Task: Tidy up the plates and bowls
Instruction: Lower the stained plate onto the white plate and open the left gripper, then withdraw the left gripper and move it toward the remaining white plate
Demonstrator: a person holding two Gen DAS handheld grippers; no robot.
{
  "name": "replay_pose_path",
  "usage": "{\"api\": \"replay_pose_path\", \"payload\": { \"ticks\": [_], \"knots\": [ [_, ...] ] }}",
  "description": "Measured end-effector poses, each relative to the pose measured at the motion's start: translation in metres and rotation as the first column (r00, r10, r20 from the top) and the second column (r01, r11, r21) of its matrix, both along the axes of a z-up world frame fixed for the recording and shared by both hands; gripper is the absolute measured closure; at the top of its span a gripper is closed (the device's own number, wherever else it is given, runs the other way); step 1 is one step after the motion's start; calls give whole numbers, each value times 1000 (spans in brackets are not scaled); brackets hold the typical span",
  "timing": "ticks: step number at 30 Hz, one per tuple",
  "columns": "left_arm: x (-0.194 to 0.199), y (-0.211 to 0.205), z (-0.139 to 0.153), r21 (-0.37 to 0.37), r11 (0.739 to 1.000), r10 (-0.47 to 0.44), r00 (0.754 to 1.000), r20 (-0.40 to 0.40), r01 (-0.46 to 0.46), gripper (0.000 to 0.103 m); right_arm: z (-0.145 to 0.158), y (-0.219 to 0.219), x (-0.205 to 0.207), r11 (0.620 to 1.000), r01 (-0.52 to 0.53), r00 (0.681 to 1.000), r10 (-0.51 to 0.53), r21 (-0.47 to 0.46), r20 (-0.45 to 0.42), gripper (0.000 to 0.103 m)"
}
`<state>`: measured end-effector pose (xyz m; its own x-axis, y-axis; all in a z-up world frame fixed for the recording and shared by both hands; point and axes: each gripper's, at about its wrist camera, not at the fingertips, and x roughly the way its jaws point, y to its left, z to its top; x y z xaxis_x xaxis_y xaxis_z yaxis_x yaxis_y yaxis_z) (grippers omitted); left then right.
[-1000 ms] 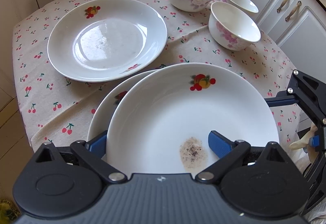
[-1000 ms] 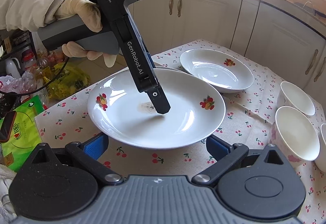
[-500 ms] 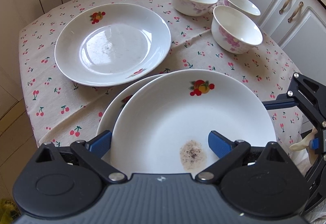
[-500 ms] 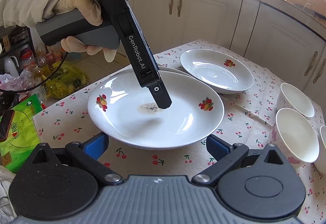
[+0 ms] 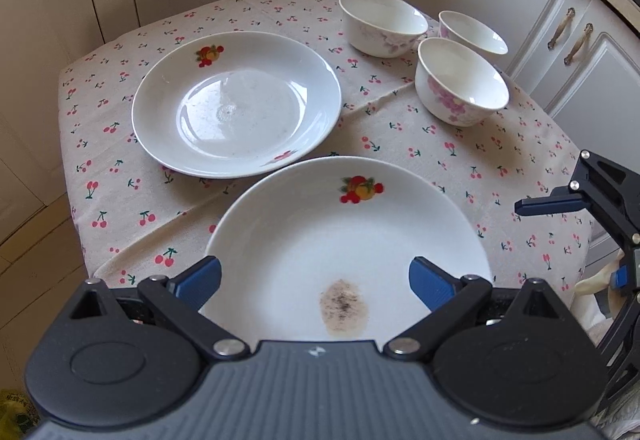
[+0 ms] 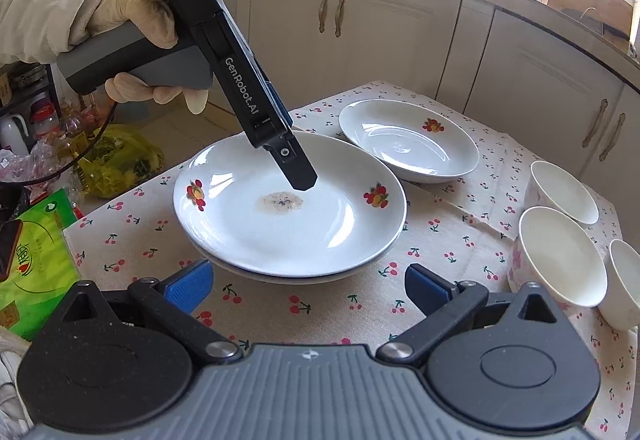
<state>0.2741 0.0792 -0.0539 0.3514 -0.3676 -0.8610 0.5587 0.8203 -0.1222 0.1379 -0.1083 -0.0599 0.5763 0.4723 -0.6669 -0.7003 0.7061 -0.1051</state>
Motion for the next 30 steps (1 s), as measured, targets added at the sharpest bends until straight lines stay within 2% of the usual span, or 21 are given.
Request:
{"api": "replay_pose_path", "payload": {
  "ticks": [3, 9, 12, 15, 22, 27, 30],
  "knots": [
    [-8, -1, 6, 1, 1000, 3, 999, 52, -3, 4, 3, -5, -3, 1000, 13, 1000, -13, -2, 7, 0],
    [-32, 4, 24, -66, 997, 45, 983, 180, -33, 3, 13, -17, -6, 999, 42, 999, -43, 16, 30, 0],
    [-43, 6, 31, -102, 994, 70, 974, 218, -48, 3, 18, -22, -5, 998, 50, 998, -51, 32, 28, 0],
    [-50, 6, 36, -105, 993, 84, 963, 255, -59, 3, 24, -25, -3, 998, 50, 998, -51, 31, 46, 0],
    [-53, 16, 45, -154, 980, 166, 944, 285, -125, 2, 36, -34, 14, 997, 44, 997, -48, 64, 67, 0],
    [-42, 27, 51, -213, 961, 228, 940, 255, -175, 1, 41, -38, 29, 996, 47, 996, -53, 81, 71, 0],
    [-34, 28, 50, -207, 957, 251, 934, 253, -202, 1, 43, -39, 33, 995, 51, 995, -58, 87, 83, 0]
  ]
}}
